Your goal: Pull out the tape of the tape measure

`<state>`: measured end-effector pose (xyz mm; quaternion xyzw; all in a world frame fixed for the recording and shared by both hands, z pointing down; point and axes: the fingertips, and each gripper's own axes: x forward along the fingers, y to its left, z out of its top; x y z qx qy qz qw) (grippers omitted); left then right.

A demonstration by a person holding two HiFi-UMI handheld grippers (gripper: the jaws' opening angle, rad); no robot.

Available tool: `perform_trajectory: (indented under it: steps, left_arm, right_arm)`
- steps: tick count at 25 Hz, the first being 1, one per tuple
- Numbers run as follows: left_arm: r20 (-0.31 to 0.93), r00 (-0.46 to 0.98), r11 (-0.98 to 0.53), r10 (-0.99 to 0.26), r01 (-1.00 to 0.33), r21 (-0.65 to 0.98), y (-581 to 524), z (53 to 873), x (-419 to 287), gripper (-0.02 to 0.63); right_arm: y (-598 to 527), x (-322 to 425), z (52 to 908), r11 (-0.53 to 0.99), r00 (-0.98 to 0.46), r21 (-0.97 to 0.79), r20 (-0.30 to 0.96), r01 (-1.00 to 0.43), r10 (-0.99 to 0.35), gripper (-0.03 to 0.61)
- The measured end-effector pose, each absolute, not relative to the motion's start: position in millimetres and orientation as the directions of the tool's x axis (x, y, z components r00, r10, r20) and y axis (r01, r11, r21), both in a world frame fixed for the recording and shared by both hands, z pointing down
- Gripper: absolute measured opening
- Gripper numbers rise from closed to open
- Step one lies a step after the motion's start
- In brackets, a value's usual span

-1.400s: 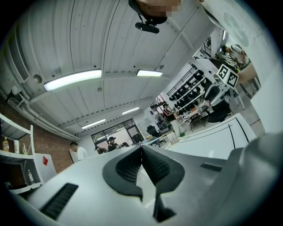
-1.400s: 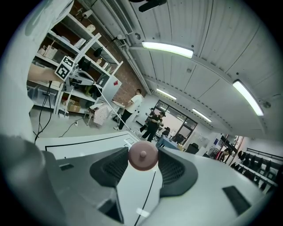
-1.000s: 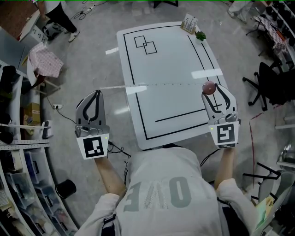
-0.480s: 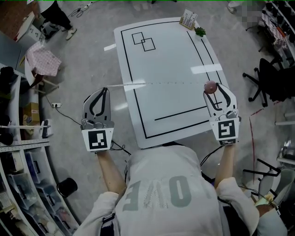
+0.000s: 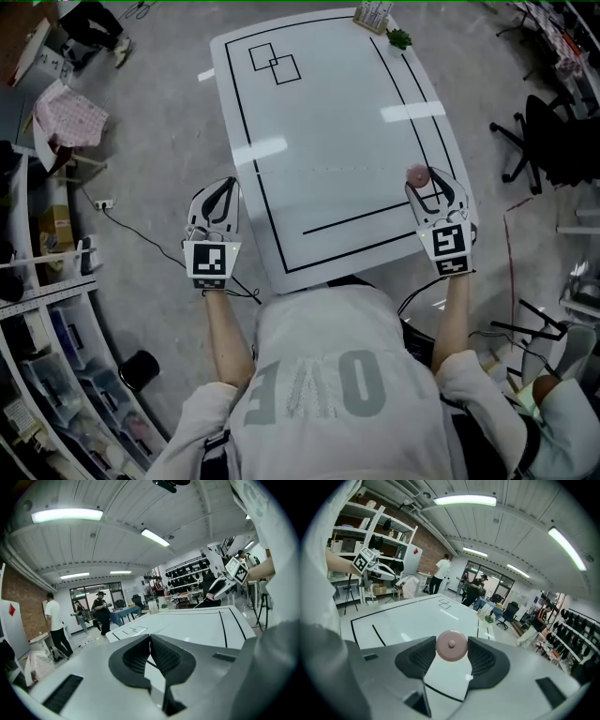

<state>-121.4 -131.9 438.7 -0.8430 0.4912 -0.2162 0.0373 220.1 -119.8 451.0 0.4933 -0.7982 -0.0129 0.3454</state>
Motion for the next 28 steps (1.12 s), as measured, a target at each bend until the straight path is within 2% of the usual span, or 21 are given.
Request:
perform_trajectory:
  steps: [9, 14, 28]
  left_arm:
    - [0.515, 0.438, -0.572, -0.737, -0.81, -0.13, -128.2, 526.4, -103.7, 0.028]
    - [0.588, 0.425, -0.587, -0.688, -0.803, -0.106, -122.9, 557.0, -102.3, 0.028]
    - [0.607, 0.453, -0.605, -0.653, -0.794, -0.058, -126.0, 568.6, -95.6, 0.031]
  right_arm:
    - [-114.2, 235.7, 531.6, 0.545, -0.268, 0.235, 0.676, -0.805, -0.687, 0.227]
    - [-111.8, 233.9, 555.0, 0.558, -0.276, 0.194, 0.711, -0.807, -0.647, 0.227]
    - [-114.8, 234.6, 555.2, 0.499, -0.273, 0.142, 0.695, -0.855, -0.666, 0.229]
